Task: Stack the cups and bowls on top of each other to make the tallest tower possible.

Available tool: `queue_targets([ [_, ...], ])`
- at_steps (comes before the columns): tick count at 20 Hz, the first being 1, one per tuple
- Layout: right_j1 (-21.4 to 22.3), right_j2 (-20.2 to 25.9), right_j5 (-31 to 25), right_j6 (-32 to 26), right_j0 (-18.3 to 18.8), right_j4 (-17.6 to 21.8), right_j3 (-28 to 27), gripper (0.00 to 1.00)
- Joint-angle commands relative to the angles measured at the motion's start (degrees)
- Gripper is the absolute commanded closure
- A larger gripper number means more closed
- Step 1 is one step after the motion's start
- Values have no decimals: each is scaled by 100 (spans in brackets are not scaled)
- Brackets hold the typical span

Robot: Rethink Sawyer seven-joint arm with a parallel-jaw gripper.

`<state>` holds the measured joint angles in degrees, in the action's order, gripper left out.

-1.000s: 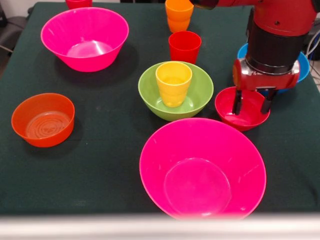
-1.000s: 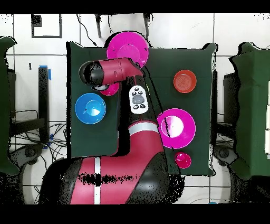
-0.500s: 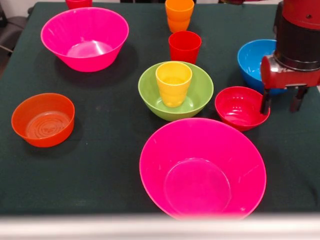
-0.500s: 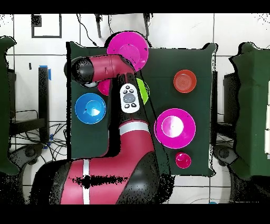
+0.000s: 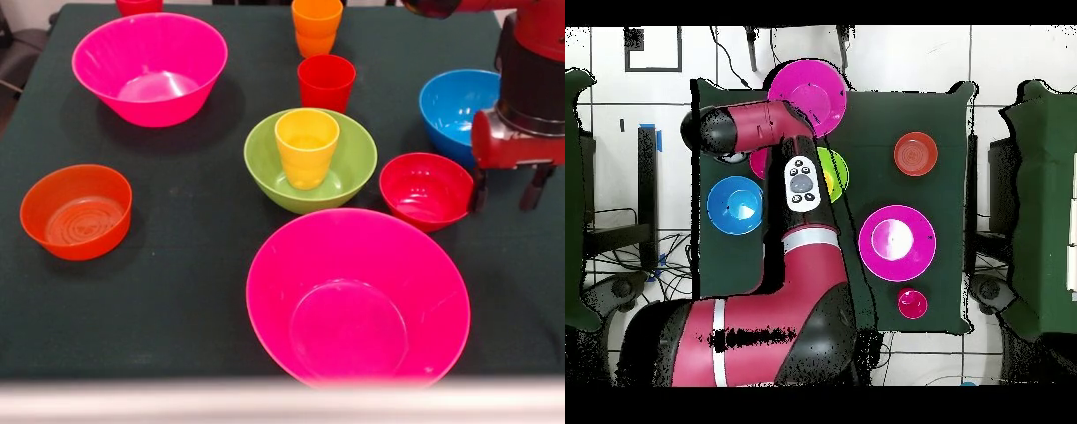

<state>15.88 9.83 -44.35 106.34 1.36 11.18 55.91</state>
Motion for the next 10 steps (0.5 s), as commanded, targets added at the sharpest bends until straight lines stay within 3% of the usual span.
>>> queue_targets([
  [1,-97,-300,378,403,-114,485,277,0],
  [10,314,-757,-74,515,-438,434,554,0],
])
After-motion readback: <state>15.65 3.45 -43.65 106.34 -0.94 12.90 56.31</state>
